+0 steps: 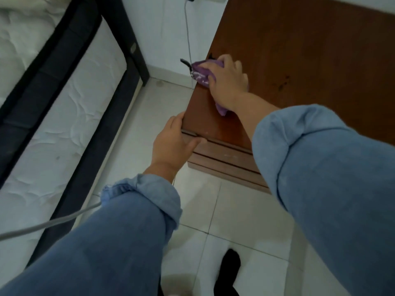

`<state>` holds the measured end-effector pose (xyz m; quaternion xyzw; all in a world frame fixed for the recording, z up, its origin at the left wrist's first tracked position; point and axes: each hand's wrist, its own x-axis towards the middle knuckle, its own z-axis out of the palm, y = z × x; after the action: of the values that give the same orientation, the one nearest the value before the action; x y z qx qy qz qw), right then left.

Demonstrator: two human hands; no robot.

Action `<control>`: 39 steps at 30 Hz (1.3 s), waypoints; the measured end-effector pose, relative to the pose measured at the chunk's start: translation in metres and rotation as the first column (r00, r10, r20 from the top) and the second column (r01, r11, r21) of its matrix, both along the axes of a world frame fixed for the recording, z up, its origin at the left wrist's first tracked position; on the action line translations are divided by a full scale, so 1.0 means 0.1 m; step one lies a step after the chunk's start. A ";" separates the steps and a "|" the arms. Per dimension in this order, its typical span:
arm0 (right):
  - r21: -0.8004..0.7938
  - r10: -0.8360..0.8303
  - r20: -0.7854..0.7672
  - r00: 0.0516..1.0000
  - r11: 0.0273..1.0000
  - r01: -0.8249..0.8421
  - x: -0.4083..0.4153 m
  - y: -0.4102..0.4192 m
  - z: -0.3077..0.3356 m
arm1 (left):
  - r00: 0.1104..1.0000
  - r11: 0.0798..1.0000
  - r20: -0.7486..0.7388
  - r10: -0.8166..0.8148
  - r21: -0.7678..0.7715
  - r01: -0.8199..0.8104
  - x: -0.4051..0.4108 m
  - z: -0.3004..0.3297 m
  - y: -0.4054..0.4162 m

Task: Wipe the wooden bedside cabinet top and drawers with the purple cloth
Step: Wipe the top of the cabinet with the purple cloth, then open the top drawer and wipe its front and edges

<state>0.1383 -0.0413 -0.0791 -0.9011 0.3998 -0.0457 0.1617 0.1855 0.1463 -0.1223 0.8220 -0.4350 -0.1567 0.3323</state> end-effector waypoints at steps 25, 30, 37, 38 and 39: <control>0.154 -0.180 0.187 0.966 0.976 0.152 -0.45 1.47 0.05 | 0.996 0.999 -0.078 -0.041 0.003 0.041 0.20 -0.02 0.21; 0.329 -0.252 0.190 0.949 0.927 0.180 -0.78 1.63 0.06 | 0.989 0.990 -0.113 -0.096 0.088 0.106 0.10 0.10 0.34; 0.529 -0.696 0.254 0.672 0.681 0.505 -1.95 1.69 -0.03 | 0.948 0.994 -0.314 -0.054 0.071 0.080 -0.18 0.17 0.31; 0.538 -0.743 0.257 0.618 0.641 0.547 -2.11 1.64 -0.03 | 0.947 0.997 -0.319 -0.039 0.051 0.058 -0.21 0.17 0.31; 0.535 -0.779 0.259 0.571 0.608 0.586 -2.29 1.60 -0.02 | 0.946 0.999 -0.324 -0.027 0.031 0.039 -0.26 0.14 0.29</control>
<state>-0.0907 0.1185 -0.0807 -0.5769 0.6713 -0.2411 0.3980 0.1598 0.1754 -0.1085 0.7837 -0.3854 -0.3032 0.3813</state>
